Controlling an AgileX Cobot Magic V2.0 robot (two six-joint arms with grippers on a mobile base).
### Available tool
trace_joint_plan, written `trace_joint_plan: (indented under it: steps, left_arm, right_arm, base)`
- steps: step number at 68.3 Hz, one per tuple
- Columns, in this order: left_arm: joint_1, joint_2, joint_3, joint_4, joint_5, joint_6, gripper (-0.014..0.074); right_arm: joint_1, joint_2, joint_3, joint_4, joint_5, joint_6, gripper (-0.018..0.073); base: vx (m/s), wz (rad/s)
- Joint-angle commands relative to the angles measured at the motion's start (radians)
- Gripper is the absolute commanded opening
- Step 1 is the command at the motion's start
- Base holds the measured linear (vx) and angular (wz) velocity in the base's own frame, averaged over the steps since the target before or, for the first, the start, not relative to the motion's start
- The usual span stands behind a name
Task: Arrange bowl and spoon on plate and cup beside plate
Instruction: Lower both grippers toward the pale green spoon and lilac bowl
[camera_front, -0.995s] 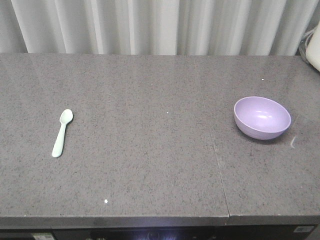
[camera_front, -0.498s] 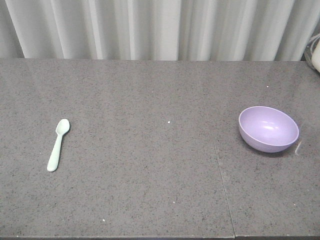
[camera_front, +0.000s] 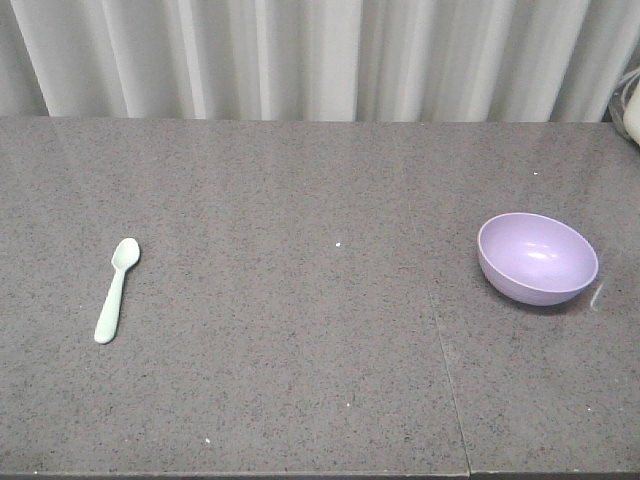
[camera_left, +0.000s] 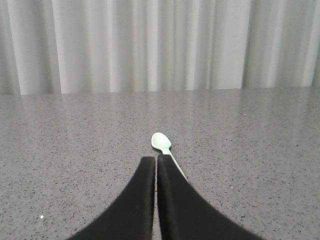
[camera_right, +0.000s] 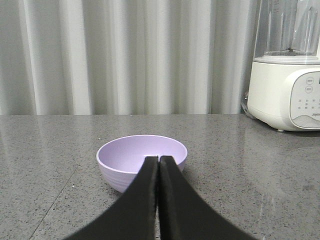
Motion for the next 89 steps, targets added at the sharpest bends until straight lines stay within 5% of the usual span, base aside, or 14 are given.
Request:
trace_joint_plan:
  steps: [1,55,69,89]
  left_arm:
    - [0.003,-0.014,-0.018,-0.007,-0.069,-0.011,-0.0006]
    - [0.002,-0.014,-0.077,-0.032,-0.053,-0.014,-0.0006]
    - [0.002,0.054,-0.290,-0.062,0.084,-0.014,-0.0006]
    - [0.002,0.469,-0.790,-0.060,0.498,-0.014,-0.0006]
  right_arm:
    - [-0.002,-0.006,0.008,-0.004,-0.072,-0.007,-0.0011]
    - [-0.002,-0.001,-0.043,-0.003,-0.077,-0.007,-0.0011]
    - [-0.002,0.105,-0.285,-0.004,0.167,-0.007,-0.0011]
    - [-0.002,0.420,-0.713,-0.008,0.662,-0.007,-0.0011]
  base:
    - [0.00,0.00]
    - [0.00,0.00]
    - [0.00,0.00]
    - [0.00,0.00]
